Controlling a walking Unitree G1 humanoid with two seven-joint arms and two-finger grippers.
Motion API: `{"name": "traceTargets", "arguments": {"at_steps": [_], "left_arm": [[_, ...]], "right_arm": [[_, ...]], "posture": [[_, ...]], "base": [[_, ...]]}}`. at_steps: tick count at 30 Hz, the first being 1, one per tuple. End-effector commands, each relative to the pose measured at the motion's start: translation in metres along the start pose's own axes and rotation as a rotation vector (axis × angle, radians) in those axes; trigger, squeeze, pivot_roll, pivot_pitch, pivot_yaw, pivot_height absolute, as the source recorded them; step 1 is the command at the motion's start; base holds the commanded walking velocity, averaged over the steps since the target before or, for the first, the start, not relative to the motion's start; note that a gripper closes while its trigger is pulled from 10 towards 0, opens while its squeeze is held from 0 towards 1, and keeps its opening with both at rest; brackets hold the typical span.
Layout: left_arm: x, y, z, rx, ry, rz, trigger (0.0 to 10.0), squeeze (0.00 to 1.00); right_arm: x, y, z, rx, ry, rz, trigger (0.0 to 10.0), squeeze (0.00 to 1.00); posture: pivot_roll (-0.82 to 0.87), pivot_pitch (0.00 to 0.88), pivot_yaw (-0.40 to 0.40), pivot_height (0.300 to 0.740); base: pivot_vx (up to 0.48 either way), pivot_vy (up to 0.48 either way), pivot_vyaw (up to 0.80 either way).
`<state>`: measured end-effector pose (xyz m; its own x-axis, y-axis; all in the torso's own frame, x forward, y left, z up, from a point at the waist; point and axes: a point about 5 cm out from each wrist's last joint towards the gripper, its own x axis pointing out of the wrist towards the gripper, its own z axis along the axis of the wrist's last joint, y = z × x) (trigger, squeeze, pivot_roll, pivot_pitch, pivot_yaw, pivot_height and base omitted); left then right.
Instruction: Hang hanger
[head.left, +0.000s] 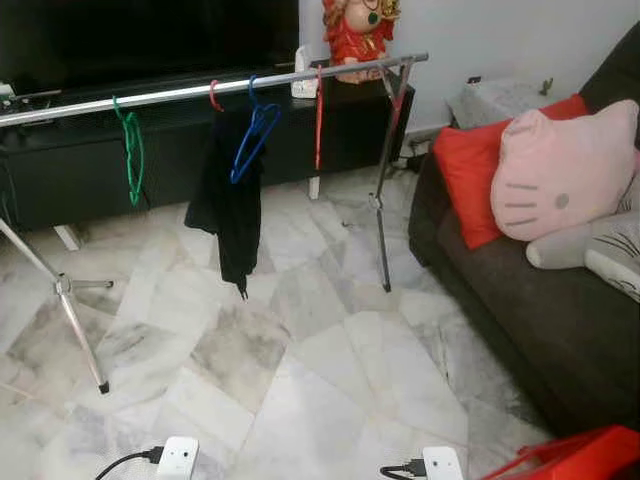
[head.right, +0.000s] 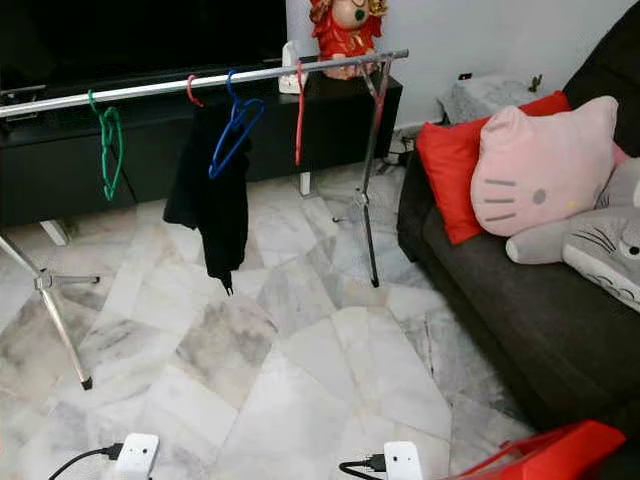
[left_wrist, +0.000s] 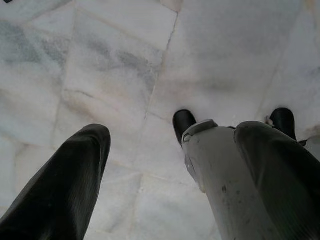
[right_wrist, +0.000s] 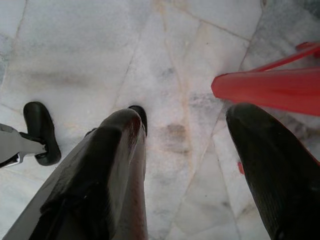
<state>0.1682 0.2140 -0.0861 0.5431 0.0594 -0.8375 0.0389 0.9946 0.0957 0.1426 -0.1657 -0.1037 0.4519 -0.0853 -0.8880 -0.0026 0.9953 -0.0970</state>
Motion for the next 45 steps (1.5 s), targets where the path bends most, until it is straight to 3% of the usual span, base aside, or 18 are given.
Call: {"name": "traceTargets", "arguments": {"at_steps": [1,17,24,45], "left_arm": [[-0.0009,-0.0006,-0.0058,0.032,0.022,-0.006,10.0,0.00],[-0.0009,-0.0022,-0.0060,0.054,0.019,-0.014,10.0,0.00],[-0.0011,-0.0020,-0.0068,0.054,0.017,-0.007,10.0,0.00],[-0.0018,-0.0013,-0.0103,0.047,0.026,-0.001,10.0,0.00]], "right_arm": [[-0.0001,-0.0001,0.0008,0.007,-0.015,0.000,10.0,0.00],[-0.0003,-0.0006,0.0006,0.028,-0.021,-0.007,10.0,0.00],[-0.0004,-0.0010,-0.0003,0.029,-0.018,-0.009,10.0,0.00],[-0.0003,-0.0020,-0.0007,0.012,-0.011,-0.003,10.0,0.00]], "posture": [[-0.07,0.000,-0.018,0.740],[-0.07,0.000,-0.019,0.740],[-0.07,0.000,-0.022,0.740],[-0.07,0.000,-0.024,0.740]], "base": [[0.000,0.000,0.00],[0.000,-0.238,0.00],[0.000,-0.319,-0.76],[0.000,0.000,-0.76]]}}
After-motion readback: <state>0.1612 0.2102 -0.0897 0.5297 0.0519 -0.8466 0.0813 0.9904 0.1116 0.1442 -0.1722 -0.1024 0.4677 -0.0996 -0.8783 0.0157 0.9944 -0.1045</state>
